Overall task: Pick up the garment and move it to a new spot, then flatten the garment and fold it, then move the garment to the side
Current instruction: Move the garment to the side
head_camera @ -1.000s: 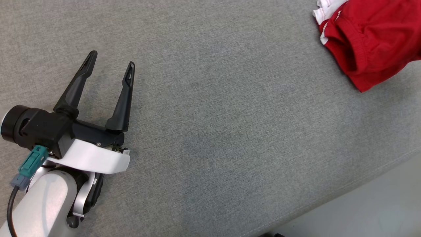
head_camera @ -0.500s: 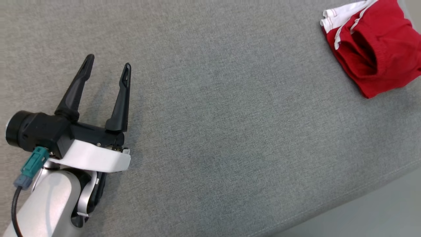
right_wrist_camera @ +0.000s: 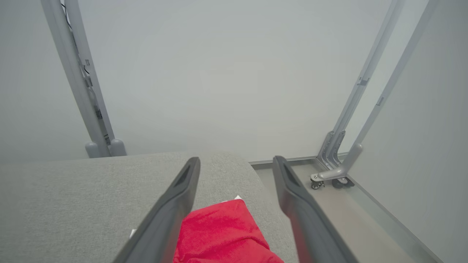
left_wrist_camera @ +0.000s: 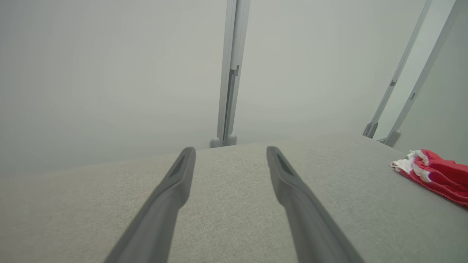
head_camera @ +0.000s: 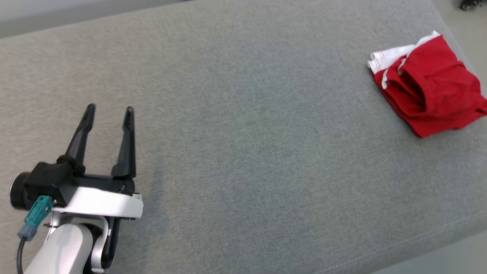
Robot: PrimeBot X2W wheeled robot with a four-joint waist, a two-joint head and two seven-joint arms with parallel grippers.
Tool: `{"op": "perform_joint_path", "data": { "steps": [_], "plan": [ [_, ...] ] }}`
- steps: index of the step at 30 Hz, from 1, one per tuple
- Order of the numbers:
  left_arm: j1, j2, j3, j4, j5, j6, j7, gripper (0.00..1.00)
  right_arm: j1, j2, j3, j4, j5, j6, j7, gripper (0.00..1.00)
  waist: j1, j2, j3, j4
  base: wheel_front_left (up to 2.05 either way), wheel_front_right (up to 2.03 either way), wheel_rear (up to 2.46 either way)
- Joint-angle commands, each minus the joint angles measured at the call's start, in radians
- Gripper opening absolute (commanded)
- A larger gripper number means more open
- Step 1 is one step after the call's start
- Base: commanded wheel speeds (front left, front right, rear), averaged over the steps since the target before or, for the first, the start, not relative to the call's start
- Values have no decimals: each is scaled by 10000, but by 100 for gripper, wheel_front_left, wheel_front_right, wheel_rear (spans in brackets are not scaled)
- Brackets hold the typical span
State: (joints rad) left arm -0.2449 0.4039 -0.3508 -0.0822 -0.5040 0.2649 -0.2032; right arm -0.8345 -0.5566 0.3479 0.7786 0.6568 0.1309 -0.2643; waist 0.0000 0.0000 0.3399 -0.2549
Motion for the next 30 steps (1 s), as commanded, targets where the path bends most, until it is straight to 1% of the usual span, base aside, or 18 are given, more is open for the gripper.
{"op": "perform_joint_path", "data": {
  "steps": [1,4,8,11,12,14,16,18,20,24,30],
  "plan": [
    [166,28,86,41,-80,83,-77,100,482,275,-363,-380,-359,-3,-14,100,0,0,-430,393,0,0,0],
    [458,8,254,86,-183,197,-176,100,1464,964,-1321,-1428,-1213,-3,-16,100,0,0,-776,685,0,0,0],
    [815,-2,379,146,-258,312,-251,100,2731,1929,-2127,-2705,-2236,-3,-9,100,0,0,-1185,1087,0,0,0],
    [1044,0,488,189,-347,392,-292,100,3573,2625,-2503,-3619,-2883,-3,248,100,0,0,-1457,1367,0,0,0],
    [1044,0,488,189,-347,392,-292,100,3573,2625,-2503,-3619,-2883,-3,248,100,0,0,-1457,1367,0,0,0],
    [1211,29,591,205,-383,457,-324,100,4035,3055,-2641,-4246,-3241,-3,534,100,0,0,-1608,1512,0,0,0],
    [1388,15,595,208,-399,497,-341,100,4523,3350,-2893,-4775,-3613,-4,804,100,0,0,-1789,1681,0,0,0],
    [1511,74,600,212,-412,468,-359,100,4985,3718,-3049,-5298,-3859,-3,1085,100,0,0,-1967,1843,0,0,0],
    [1687,36,510,241,-463,386,-324,100,5447,3958,-3226,-5737,-4073,-3,1310,100,0,0,-2185,1966,0,0,0],
    [2011,17,426,224,-482,475,-305,100,6292,4330,-3487,-6473,-4301,-3,1777,100,0,0,-2532,2097,0,0,0],
    [2499,7,262,203,-531,562,-200,100,7317,4569,-3654,-7243,-4506,-3,2326,100,0,0,-2957,2149,0,0,0]
  ]
}}
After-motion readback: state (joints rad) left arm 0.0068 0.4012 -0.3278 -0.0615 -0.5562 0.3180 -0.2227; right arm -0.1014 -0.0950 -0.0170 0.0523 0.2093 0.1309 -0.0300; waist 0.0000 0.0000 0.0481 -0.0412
